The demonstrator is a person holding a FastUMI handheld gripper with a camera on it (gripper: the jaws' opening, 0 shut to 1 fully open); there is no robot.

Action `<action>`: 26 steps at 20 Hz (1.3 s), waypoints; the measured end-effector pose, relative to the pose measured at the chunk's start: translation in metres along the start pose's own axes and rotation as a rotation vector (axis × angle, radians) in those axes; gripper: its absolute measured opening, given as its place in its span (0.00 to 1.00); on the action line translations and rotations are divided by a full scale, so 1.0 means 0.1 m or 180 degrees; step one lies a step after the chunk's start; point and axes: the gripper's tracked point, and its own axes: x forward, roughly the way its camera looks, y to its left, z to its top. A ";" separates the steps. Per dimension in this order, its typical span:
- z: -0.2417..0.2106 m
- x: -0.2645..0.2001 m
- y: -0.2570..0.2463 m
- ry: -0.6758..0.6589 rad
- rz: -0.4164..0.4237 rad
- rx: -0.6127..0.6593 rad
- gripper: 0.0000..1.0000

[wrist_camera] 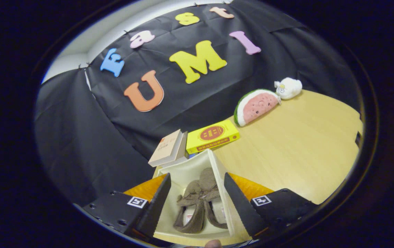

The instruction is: Open the storage box then place both shoes into the box .Put the left shoe in first, then the right shoe, with the right side of both shoes facing outward in a uniform manner.

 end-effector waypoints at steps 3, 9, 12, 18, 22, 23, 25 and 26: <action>0.27 -0.15 0.00 -0.0323 0.0131 -0.0392 0.95; 0.93 -0.58 -0.37 -0.0885 0.0223 -0.0892 0.96; 1.16 -0.77 -0.63 -0.1060 0.0212 -0.1141 0.96; 1.29 -1.16 -1.11 -0.1300 0.0115 -0.1551 0.95; 1.26 -1.33 -1.40 -0.1373 0.0004 -0.1492 0.96; 1.27 -1.35 -1.47 -0.1399 -0.0046 -0.1505 0.95; 1.32 -1.41 -1.56 -0.1523 -0.0159 -0.1534 0.95; 1.30 -1.43 -1.56 -0.1531 -0.0164 -0.1509 0.95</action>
